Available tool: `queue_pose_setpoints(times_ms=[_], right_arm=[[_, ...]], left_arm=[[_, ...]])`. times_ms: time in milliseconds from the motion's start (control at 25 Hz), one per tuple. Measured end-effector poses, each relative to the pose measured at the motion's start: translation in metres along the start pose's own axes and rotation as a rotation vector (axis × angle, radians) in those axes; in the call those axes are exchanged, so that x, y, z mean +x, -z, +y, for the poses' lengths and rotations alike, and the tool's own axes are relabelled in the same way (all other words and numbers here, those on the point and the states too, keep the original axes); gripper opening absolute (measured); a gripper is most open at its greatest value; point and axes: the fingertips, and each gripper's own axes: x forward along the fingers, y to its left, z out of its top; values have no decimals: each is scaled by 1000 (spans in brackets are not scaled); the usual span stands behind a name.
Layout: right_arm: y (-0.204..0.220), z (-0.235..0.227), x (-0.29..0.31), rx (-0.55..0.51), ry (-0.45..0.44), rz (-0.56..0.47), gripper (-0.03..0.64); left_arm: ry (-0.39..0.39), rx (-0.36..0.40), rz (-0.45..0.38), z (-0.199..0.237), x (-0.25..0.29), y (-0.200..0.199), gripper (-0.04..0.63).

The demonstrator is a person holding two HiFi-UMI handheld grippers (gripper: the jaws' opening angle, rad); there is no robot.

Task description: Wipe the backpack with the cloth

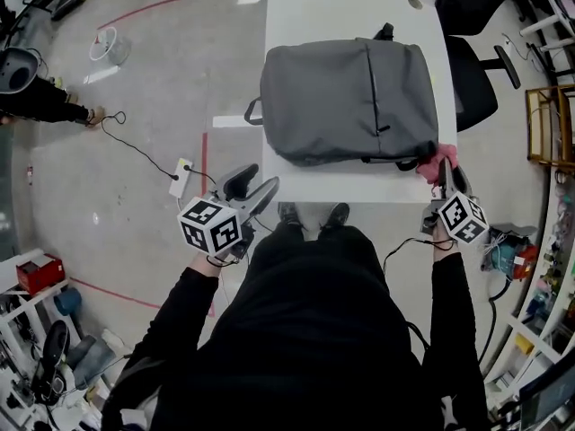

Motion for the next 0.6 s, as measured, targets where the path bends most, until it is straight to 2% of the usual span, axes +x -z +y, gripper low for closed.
queue_pose_setpoints(times_ms=[240, 440, 600], right_arm=[[18, 33, -3, -89, -15, -39, 75], [31, 92, -7, -145, -207, -50, 75], [55, 135, -6, -164, -348, -18, 75]], left_arm=[[-51, 4, -37, -30, -3, 0, 258], [-58, -7, 21, -82, 4, 34, 258], [-108, -23, 27, -104, -6, 57, 258]])
